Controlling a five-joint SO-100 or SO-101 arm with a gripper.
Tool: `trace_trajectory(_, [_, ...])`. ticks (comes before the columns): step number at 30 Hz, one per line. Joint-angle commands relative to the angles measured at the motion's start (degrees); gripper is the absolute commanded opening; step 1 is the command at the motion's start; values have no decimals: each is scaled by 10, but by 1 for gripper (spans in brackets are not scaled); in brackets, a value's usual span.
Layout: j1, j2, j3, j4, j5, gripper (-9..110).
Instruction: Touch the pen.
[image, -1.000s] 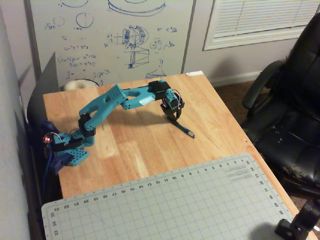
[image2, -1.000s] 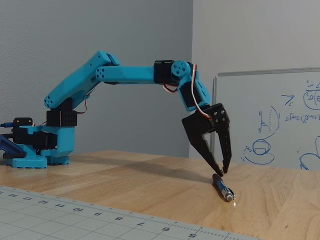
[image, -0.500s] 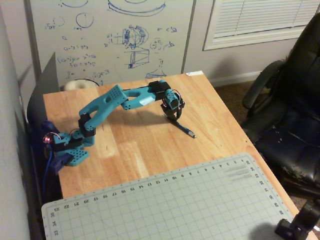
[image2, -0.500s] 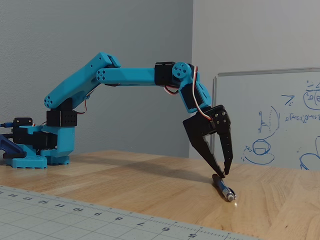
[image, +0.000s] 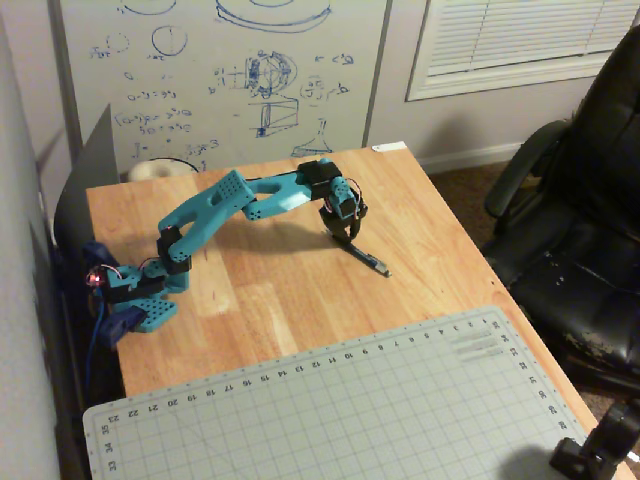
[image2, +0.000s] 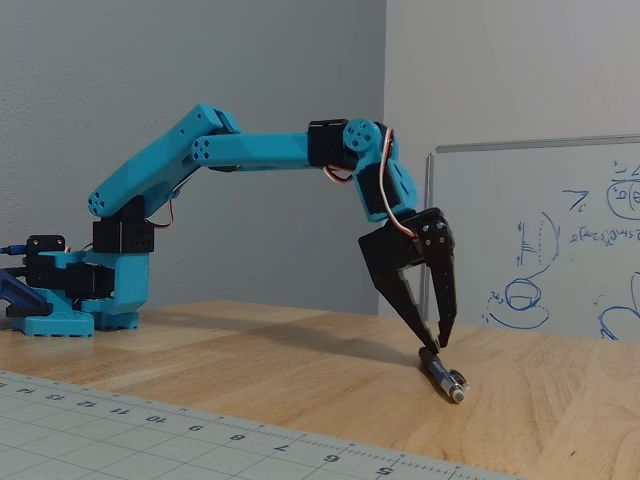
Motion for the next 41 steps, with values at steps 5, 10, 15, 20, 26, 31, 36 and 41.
trace_trajectory(5, [-6, 50, -39, 17, -6, 1])
trace_trajectory(10, [-7, 50, -40, 17, -6, 1])
trace_trajectory(15, [-7, 52, -40, 18, -6, 1])
trace_trajectory(20, [-4, 50, -40, 19, -6, 1])
trace_trajectory(26, [0, 45, -38, 22, -6, 1])
trace_trajectory(31, [0, 50, -40, 20, -6, 1])
trace_trajectory(36, [-3, 52, -40, 16, -6, 1])
trace_trajectory(41, [-3, 53, -40, 16, -6, 1])
